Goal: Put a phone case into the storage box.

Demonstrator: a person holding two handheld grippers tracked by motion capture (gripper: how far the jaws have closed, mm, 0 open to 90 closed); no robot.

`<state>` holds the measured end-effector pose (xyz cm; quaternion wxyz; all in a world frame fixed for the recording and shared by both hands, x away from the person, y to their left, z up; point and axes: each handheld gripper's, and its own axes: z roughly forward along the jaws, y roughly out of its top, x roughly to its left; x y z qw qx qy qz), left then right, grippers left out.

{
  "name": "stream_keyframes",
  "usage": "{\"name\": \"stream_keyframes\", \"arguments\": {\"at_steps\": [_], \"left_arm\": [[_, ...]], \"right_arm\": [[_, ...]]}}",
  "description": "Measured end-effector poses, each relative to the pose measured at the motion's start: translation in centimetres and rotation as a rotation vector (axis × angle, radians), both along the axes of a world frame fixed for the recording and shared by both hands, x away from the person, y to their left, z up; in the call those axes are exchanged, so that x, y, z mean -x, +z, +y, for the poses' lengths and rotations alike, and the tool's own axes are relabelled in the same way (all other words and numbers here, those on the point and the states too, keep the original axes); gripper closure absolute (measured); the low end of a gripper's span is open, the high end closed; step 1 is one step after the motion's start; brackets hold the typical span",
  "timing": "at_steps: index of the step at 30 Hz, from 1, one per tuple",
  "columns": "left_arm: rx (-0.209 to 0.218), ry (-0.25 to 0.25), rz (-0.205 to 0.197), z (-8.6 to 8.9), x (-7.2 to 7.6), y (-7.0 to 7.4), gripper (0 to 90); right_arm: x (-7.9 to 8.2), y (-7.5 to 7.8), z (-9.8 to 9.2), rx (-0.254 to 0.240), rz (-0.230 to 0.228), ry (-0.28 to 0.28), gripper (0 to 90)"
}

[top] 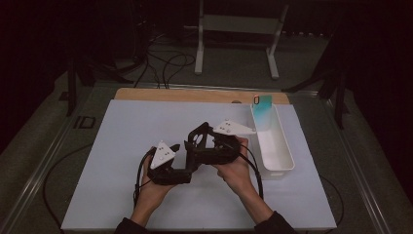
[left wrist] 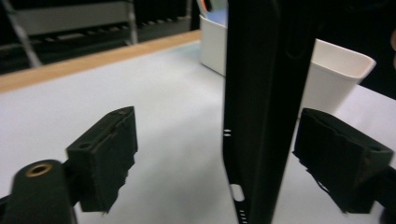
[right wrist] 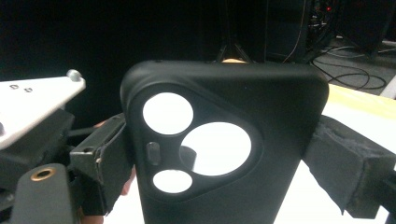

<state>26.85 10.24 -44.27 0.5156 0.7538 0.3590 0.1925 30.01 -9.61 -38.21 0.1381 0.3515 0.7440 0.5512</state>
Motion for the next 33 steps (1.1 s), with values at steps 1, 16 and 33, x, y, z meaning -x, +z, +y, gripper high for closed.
{"name": "stream_keyframes", "arguments": {"at_steps": [1,16,33], "left_arm": [[0.0,0.0,0.0,0.0,0.0,0.0,7.8],[0.002,0.082,-0.064,2.6,0.0,1.0,0.0],[-0.045,0.17,-0.073,8.1,1.2,-1.8,0.0]], "right_arm": [[0.0,0.0,0.0,0.0,-0.001,-0.001,13.6],[-0.2,-0.5,-1.2,0.013,0.001,-0.029,13.7],[-0.3,-0.2,-2.3,0.01,-0.006,-0.063,14.0]]}}
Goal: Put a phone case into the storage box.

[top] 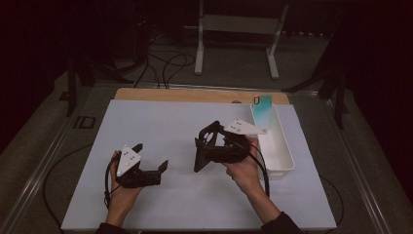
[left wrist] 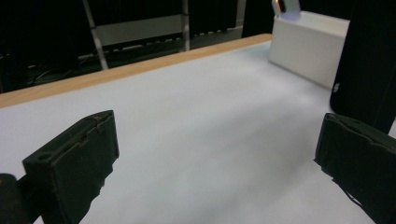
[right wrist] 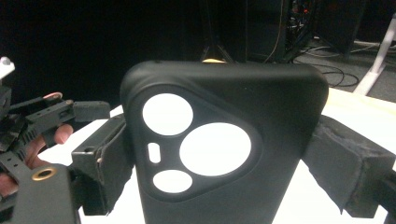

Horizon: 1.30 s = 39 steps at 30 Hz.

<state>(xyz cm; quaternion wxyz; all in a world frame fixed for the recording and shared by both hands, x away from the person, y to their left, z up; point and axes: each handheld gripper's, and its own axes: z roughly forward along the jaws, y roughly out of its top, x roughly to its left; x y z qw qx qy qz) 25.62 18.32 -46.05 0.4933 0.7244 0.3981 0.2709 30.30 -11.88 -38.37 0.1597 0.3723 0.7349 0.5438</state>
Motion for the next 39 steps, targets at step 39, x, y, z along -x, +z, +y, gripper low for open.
{"name": "stream_keyframes", "arguments": {"at_steps": [39], "left_arm": [[-0.055,0.027,0.032,4.0,1.7,-3.4,0.0]], "right_arm": [[-2.0,2.2,-0.8,-0.006,-0.018,-0.039,14.1]]}}
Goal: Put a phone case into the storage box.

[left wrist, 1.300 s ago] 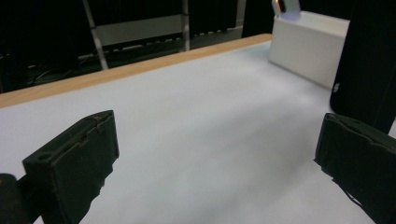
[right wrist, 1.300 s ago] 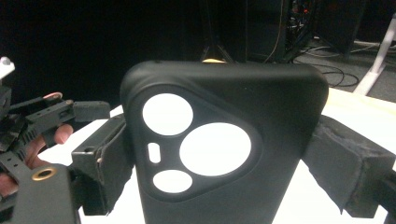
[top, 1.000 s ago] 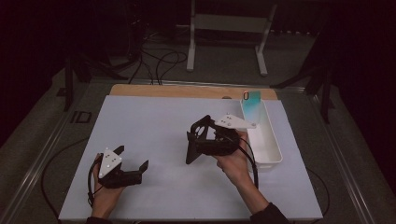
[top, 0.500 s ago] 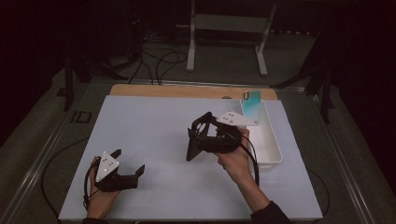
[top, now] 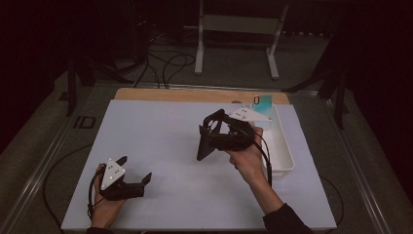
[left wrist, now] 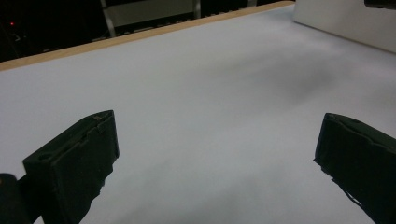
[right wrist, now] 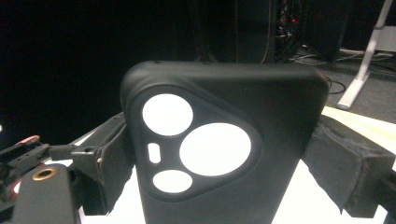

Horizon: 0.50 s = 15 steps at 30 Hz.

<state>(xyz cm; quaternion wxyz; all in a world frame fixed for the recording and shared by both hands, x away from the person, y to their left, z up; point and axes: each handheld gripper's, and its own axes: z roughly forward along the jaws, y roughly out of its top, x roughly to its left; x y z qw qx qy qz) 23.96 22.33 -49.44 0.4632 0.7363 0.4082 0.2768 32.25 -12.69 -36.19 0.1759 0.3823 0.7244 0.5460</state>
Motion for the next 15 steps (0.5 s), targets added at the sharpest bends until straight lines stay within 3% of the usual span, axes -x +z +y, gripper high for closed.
{"name": "stream_keyframes", "arguments": {"at_steps": [15], "left_arm": [[-0.006,0.004,-0.001,-0.1,0.1,-0.1,0.0]], "right_arm": [[-2.0,0.3,-1.2,0.007,0.011,-0.057,14.1]]}}
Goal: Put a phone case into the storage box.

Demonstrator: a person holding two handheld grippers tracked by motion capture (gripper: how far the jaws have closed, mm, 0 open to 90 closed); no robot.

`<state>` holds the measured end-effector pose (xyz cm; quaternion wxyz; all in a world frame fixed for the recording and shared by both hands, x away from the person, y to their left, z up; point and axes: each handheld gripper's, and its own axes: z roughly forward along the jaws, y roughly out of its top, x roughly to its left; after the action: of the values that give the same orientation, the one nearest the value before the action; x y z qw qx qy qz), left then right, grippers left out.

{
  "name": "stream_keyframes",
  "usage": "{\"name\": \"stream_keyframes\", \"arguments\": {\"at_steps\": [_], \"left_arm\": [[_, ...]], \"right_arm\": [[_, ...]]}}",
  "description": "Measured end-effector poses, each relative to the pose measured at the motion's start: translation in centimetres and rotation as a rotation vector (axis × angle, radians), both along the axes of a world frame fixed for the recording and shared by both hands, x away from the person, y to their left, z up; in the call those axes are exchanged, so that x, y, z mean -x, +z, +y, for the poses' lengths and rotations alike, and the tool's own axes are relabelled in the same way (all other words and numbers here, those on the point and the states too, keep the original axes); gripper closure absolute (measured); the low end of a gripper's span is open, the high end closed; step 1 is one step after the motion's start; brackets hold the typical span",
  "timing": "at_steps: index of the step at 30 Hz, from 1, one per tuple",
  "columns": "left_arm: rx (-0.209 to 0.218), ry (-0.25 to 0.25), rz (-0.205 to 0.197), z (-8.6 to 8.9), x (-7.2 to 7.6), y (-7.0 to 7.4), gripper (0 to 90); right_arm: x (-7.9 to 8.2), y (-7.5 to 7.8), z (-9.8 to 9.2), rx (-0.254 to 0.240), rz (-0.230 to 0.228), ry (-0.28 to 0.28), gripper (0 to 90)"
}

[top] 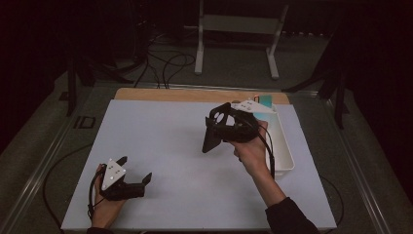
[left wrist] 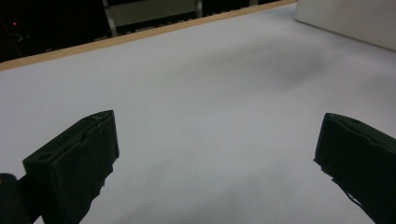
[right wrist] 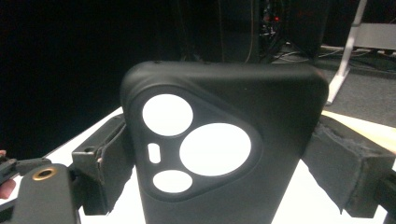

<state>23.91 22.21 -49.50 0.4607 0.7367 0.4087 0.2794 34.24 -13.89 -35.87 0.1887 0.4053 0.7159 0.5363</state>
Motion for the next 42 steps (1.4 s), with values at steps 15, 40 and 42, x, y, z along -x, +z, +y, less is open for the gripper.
{"name": "stream_keyframes", "arguments": {"at_steps": [15,40,42], "left_arm": [[-0.004,-0.002,0.005,-0.2,0.0,-0.1,0.0],[-0.006,-0.003,0.01,-0.2,0.0,-0.2,0.0],[-0.005,-0.003,0.01,-0.2,0.0,-0.2,0.0]], "right_arm": [[-1.2,0.5,-0.9,0.012,-0.005,-0.03,14.1],[-3.2,1.3,-2.6,0.017,-0.013,-0.089,14.1],[-3.3,1.3,-2.7,0.021,-0.015,-0.094,14.1]]}}
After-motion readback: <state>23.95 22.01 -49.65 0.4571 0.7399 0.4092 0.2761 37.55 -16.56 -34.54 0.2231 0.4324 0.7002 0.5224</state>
